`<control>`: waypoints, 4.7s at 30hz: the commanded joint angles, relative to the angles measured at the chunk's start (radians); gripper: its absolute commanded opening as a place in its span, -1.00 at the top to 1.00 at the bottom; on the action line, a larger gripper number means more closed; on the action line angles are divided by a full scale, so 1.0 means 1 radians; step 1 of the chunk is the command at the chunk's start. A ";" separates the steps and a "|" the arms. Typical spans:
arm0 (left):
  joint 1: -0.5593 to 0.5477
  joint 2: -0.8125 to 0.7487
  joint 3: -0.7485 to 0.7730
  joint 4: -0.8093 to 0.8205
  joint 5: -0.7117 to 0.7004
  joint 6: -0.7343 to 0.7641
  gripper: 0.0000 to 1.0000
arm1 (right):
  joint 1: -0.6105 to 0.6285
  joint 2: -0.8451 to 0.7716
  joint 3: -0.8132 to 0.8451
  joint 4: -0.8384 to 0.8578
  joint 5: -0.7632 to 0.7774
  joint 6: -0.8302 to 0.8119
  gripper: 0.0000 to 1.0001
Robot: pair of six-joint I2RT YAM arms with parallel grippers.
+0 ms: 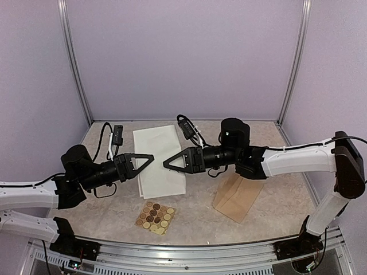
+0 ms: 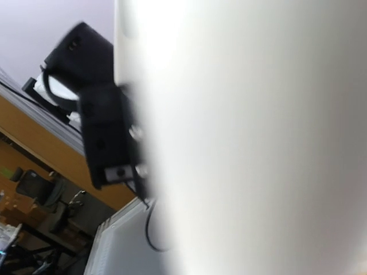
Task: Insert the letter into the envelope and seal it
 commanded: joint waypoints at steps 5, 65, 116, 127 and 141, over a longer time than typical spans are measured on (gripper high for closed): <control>-0.012 0.044 0.000 0.056 0.146 0.015 1.00 | -0.031 -0.037 0.034 0.030 0.040 -0.051 0.35; -0.077 0.208 0.175 -0.149 -0.052 0.079 0.20 | -0.029 -0.073 0.074 -0.163 0.409 -0.149 0.94; 0.004 0.014 0.036 0.210 0.119 -0.097 1.00 | -0.045 -0.179 -0.199 0.345 -0.197 0.022 0.49; -0.003 0.025 0.039 0.104 0.071 -0.040 0.87 | -0.044 -0.141 -0.139 0.193 -0.115 0.010 0.87; -0.037 0.054 0.063 -0.031 -0.043 0.024 0.46 | -0.043 -0.118 -0.070 -0.047 0.059 -0.038 1.00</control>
